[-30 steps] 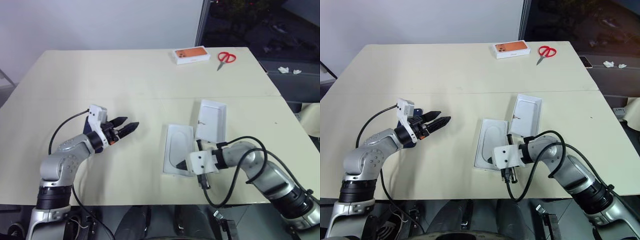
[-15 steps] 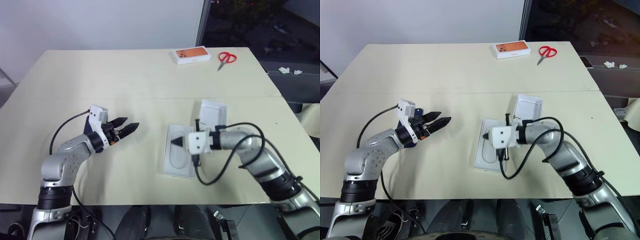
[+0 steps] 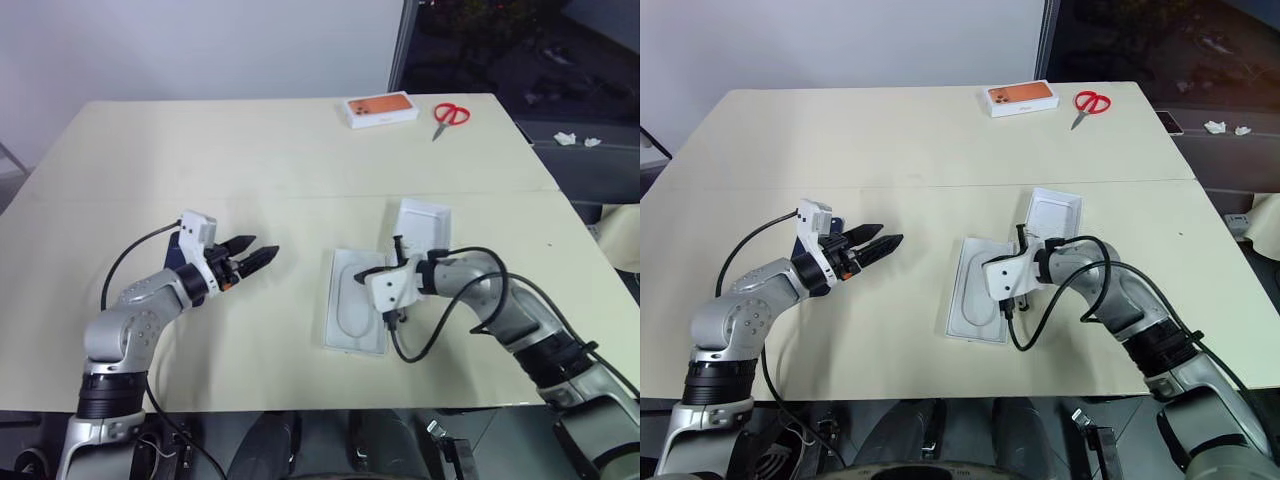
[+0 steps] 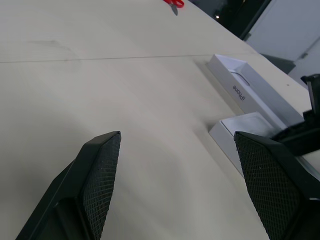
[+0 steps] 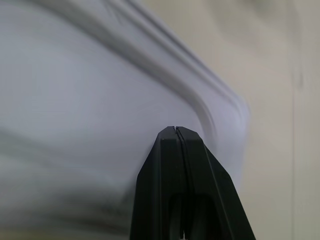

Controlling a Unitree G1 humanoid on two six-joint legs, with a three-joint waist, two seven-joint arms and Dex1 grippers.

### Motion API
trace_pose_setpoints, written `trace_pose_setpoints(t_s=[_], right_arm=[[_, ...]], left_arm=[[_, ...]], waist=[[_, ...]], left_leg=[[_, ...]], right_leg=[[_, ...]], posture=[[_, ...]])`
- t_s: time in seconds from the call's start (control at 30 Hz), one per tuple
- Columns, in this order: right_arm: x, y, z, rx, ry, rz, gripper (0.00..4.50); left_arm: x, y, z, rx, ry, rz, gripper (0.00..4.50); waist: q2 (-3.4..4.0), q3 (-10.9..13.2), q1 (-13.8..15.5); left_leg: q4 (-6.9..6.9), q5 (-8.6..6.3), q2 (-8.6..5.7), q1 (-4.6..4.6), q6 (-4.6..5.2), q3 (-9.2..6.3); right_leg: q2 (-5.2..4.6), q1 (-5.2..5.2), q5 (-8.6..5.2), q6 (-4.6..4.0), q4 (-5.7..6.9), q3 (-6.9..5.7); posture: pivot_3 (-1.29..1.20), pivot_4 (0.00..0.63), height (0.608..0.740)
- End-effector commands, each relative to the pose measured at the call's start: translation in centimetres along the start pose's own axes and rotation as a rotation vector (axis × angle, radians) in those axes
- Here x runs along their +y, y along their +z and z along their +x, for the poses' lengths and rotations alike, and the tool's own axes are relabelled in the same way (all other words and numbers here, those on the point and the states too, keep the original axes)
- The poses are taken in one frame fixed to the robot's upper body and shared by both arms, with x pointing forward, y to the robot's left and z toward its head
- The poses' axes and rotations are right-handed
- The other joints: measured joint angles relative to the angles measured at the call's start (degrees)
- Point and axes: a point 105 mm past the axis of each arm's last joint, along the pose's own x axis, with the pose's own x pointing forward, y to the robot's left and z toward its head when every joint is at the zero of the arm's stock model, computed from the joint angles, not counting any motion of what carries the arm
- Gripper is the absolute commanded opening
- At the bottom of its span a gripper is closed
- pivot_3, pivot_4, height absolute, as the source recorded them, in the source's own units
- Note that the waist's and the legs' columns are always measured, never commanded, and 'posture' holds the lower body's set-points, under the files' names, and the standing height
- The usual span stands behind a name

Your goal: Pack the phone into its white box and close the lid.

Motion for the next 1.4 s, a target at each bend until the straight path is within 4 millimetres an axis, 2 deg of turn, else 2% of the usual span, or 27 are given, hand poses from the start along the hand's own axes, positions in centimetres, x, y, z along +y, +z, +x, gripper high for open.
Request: trace_pose_setpoints(t_s=[0.03, 0.27, 0.4, 0.63, 0.77, 0.93, 1.07, 1.17, 1.3, 1.4], right_arm=[[-0.1, 1.2, 0.3, -0.032, -0.006, -0.021, 0.02], [0.2, 0.5, 0.1, -0.002, 0.005, -0.030, 0.02], [-0.5, 0.3, -0.1, 0.006, -0.018, -0.028, 0.02], [-1.7, 0.0, -1.7, 0.005, -0.044, 0.008, 0.02], [0.4, -0.2, -0.4, 0.013, 0.016, 0.005, 0.02], [0.8, 0.0, -0.3, 0.002, 0.013, 0.019, 0.02], [-1.7, 1.2, -2.0, -0.100, -0.088, 0.159, 0.02], [-2.7, 2.0, -3.5, -0.174, -0.126, 0.268, 0.02], [-2.6, 1.7, -6.0, -0.209, -0.134, 0.389, 0.02], [-2.4, 1.8, -7.0, -0.236, -0.129, 0.450, 0.02]], left_arm=[[-0.2, 1.1, -0.2, -0.032, -0.002, 0.038, 3.83], [-0.2, 1.0, -0.5, -0.030, 0.001, 0.039, 3.83], [-0.2, 1.0, -0.4, -0.030, -0.003, 0.035, 3.83], [-0.4, 0.4, -0.2, 0.003, -0.012, 0.038, 3.83], [-0.3, 0.5, -0.1, 0.008, -0.017, 0.065, 3.83], [-0.6, 0.1, -0.1, 0.045, -0.032, 0.108, 3.83], [-3.2, -2.4, -0.7, 0.185, -0.198, 0.131, 3.83], [-3.6, -2.5, -0.8, 0.202, -0.234, 0.138, 3.83], [-3.3, -2.0, -0.5, 0.202, -0.245, 0.186, 3.83], [-3.6, -2.3, -0.4, 0.217, -0.276, 0.201, 3.83]], waist=[[0.00, 0.0, 0.0], [0.00, 0.0, 0.1], [0.00, 0.0, 0.1], [0.00, 0.0, 0.1], [0.00, 0.0, 0.0], [-0.01, 0.0, 0.1], [0.01, 0.0, 0.0], [0.03, 0.0, 0.1], [0.02, 0.0, 0.4], [0.03, 0.0, 0.2]], left_leg=[[0.00, 0.00, 0.00, 0.00, 0.00, 0.00], [0.01, 0.00, -0.01, 0.00, 0.00, 0.00], [0.01, 0.00, -0.01, 0.00, 0.00, 0.00], [0.01, 0.00, -0.01, 0.00, 0.00, 0.00], [-0.01, 0.00, 0.00, 0.01, 0.01, 0.00], [0.00, 0.00, 0.00, 0.02, 0.00, 0.00], [-0.02, 0.00, 0.00, 0.02, 0.00, 0.01], [-0.01, -0.19, 0.01, 0.01, 0.32, 0.00], [0.02, -0.19, 0.00, 0.01, 0.34, -0.08], [0.01, -0.23, -0.02, 0.00, 0.40, -0.06]], right_leg=[[0.00, 0.00, 0.00, 0.00, 0.00, 0.00], [0.00, 0.00, 0.00, 0.00, 0.00, 0.00], [0.00, 0.00, 0.00, 0.00, 0.00, 0.00], [-0.01, 0.00, 0.00, 0.00, 0.00, 0.00], [0.00, 0.00, 0.00, 0.00, 0.01, 0.00], [0.01, 0.01, 0.00, 0.00, 0.01, 0.00], [0.01, 0.01, 0.00, 0.00, 0.01, 0.03], [-0.01, 0.01, 0.00, 0.00, 0.00, 0.03], [-0.01, 0.04, 0.00, -0.01, -0.01, -0.01], [-0.06, 0.07, 0.00, -0.01, -0.07, -0.01]], posture=[[0.00, 0.150, 0.740], [0.00, 0.150, 0.740], [0.00, 0.150, 0.740], [0.00, 0.150, 0.740], [0.00, 0.150, 0.740], [0.00, 0.150, 0.740], [0.00, 0.150, 0.740], [0.00, 0.150, 0.740], [0.00, 0.150, 0.740], [0.00, 0.150, 0.740]])
